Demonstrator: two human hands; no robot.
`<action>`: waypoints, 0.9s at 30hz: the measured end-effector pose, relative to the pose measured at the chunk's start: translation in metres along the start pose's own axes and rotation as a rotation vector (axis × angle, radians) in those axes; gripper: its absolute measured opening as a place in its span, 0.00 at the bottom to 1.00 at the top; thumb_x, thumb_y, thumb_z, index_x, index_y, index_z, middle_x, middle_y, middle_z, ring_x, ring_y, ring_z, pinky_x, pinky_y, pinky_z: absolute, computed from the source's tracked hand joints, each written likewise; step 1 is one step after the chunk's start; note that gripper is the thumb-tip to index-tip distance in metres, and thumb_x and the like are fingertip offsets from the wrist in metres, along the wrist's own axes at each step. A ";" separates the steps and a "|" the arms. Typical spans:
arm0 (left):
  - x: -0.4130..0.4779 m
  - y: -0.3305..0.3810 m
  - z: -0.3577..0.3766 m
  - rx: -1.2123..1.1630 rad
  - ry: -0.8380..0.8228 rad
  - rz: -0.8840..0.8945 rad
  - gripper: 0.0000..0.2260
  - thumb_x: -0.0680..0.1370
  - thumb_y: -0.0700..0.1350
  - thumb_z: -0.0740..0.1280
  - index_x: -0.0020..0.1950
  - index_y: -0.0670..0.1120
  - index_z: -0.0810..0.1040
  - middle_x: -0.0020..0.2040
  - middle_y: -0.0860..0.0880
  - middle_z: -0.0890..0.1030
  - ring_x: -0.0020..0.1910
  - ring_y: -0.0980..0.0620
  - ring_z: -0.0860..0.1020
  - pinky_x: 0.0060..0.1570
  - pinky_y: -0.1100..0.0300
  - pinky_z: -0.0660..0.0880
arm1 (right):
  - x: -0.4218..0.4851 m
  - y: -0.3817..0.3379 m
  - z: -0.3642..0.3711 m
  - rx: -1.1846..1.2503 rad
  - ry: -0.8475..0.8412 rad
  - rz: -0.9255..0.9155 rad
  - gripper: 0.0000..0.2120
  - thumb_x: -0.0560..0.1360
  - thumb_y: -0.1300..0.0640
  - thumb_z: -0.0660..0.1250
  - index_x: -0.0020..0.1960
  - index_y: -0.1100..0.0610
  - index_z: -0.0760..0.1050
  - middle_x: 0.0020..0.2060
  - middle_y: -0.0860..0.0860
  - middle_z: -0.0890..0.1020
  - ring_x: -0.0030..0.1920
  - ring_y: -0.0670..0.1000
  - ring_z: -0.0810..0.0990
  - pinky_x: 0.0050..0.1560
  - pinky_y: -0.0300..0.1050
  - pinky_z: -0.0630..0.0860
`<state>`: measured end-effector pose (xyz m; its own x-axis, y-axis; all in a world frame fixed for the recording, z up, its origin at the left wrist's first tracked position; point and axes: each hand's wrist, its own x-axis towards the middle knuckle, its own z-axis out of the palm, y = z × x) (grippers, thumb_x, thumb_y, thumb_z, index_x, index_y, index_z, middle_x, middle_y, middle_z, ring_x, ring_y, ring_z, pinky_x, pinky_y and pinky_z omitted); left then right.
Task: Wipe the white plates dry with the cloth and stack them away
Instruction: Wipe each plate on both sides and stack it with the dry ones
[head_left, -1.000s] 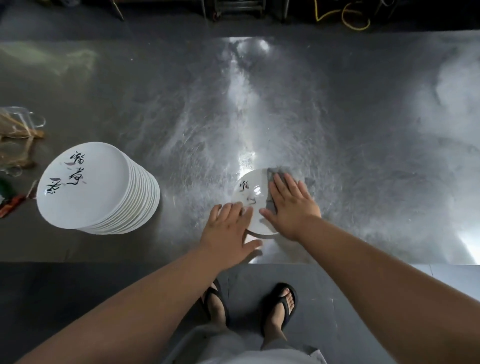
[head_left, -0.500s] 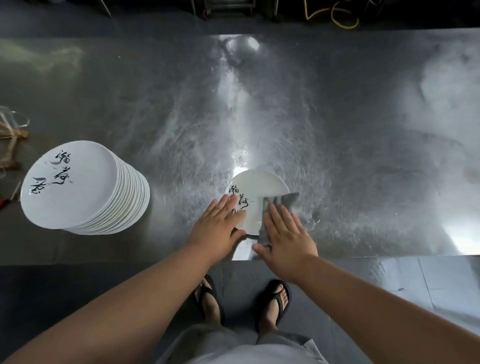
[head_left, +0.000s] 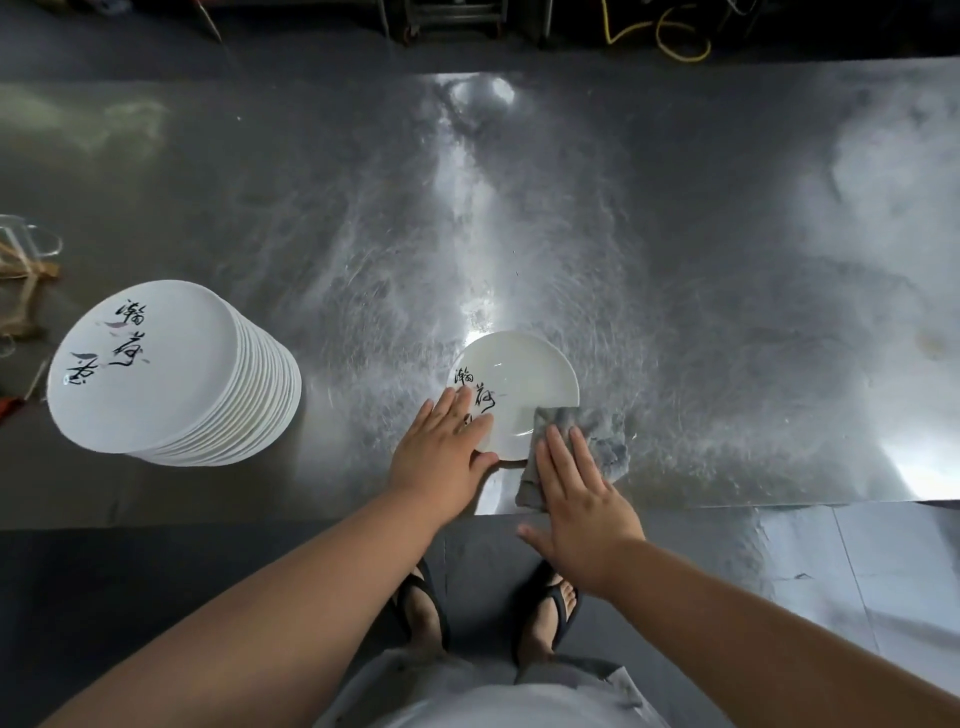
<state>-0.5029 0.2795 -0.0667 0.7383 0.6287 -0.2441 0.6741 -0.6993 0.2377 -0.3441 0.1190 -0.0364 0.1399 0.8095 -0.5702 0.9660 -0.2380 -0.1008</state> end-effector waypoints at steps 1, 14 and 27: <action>0.000 0.001 -0.001 0.007 -0.006 -0.005 0.25 0.85 0.61 0.57 0.81 0.55 0.64 0.86 0.47 0.50 0.85 0.48 0.46 0.82 0.52 0.38 | 0.005 0.008 -0.002 -0.005 0.032 -0.014 0.46 0.76 0.26 0.33 0.80 0.55 0.24 0.79 0.52 0.24 0.77 0.57 0.20 0.79 0.53 0.33; 0.001 0.016 -0.037 -0.362 0.193 -0.263 0.18 0.84 0.53 0.64 0.73 0.51 0.76 0.74 0.48 0.73 0.72 0.44 0.70 0.75 0.46 0.65 | 0.061 0.055 -0.053 0.479 0.307 0.410 0.15 0.83 0.57 0.56 0.65 0.54 0.77 0.61 0.55 0.76 0.59 0.55 0.73 0.55 0.50 0.74; 0.053 -0.006 -0.074 -1.214 -0.255 -1.006 0.19 0.86 0.59 0.56 0.59 0.47 0.78 0.39 0.43 0.87 0.29 0.49 0.81 0.27 0.65 0.68 | 0.092 0.049 -0.100 0.859 0.052 0.546 0.13 0.85 0.53 0.55 0.49 0.58 0.75 0.51 0.58 0.78 0.55 0.61 0.79 0.51 0.47 0.71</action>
<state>-0.4657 0.3420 -0.0119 0.0641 0.4880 -0.8705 0.5710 0.6975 0.4330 -0.2622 0.2356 -0.0127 0.5442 0.4924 -0.6793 0.2875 -0.8701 -0.4003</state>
